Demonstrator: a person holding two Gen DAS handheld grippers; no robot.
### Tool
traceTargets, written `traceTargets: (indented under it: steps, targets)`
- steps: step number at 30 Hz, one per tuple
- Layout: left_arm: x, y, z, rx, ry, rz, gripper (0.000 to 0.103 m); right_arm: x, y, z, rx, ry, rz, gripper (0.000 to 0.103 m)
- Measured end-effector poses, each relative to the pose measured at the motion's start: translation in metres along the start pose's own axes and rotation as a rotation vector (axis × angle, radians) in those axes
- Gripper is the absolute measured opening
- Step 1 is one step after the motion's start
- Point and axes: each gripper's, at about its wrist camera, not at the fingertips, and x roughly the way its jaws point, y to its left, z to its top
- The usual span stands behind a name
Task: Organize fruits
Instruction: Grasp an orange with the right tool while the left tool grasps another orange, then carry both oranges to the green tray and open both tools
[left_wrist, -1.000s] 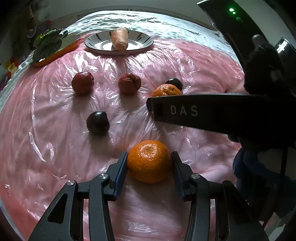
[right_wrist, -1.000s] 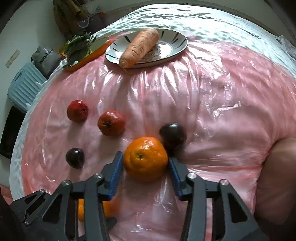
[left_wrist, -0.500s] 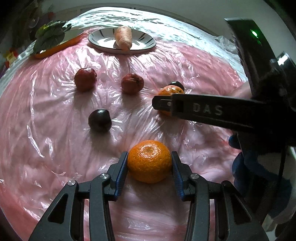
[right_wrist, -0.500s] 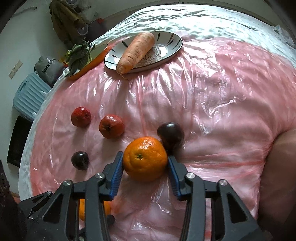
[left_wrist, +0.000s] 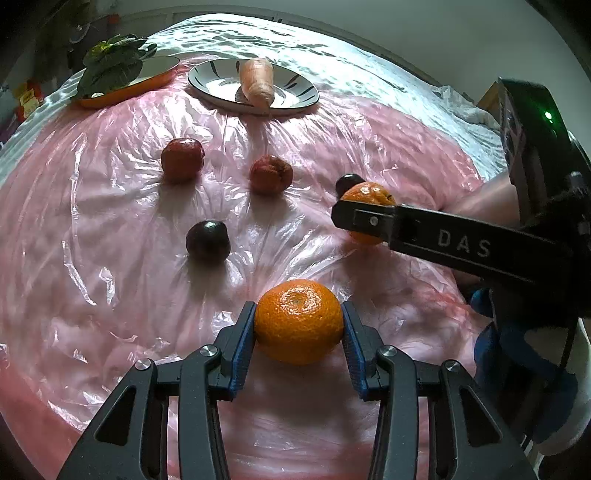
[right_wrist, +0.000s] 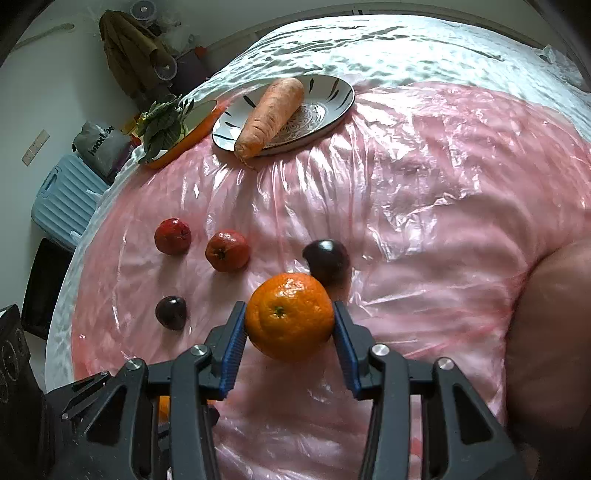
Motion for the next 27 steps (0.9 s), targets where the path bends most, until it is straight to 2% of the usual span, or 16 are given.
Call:
traceTargets:
  steps: [11, 27]
  targets:
    - [-0.009, -0.001, -0.002, 0.002, -0.016, 0.009, 0.039, -0.018, -0.001, -0.015, -0.001, -0.001, -0.014, 0.071]
    - [-0.031, -0.007, -0.011, 0.034, -0.035, 0.034, 0.039, -0.049, 0.007, -0.059, -0.010, 0.014, -0.020, 0.071]
